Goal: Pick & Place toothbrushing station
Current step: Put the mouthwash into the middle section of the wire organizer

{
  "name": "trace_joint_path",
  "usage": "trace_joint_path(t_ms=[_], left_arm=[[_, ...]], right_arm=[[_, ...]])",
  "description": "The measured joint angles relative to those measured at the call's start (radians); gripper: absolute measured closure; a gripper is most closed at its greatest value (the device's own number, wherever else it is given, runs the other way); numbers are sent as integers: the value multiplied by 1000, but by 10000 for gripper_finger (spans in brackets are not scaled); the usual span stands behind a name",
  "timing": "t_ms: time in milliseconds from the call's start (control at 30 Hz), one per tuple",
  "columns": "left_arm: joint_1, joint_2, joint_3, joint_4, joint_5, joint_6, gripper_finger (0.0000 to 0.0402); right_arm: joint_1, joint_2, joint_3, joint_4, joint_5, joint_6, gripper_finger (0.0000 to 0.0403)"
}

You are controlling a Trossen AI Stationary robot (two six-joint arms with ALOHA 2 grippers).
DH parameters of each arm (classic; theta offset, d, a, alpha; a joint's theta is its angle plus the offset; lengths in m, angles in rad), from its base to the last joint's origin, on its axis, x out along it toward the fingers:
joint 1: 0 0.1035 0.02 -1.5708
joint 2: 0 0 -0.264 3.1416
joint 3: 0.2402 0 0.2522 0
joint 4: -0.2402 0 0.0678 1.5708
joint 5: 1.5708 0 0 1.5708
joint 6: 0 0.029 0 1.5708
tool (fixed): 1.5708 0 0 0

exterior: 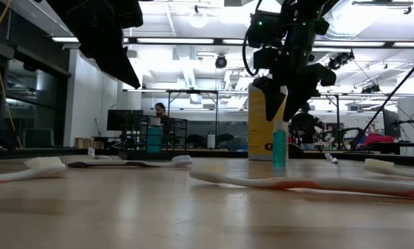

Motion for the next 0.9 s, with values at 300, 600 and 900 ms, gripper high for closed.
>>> trace_joint_path(t_ms=[300,600,900], left_arm=[[0,0,0,22,0,0,259],[0,0,0,23,0,0,259],[0,0,0,31,0,0,259]], right_arm=[[-5,8,0,-5,-2,-4,175],[-10,79,-1,21,0,-27,175],[-9,80,-1,33,-1,-43,176]])
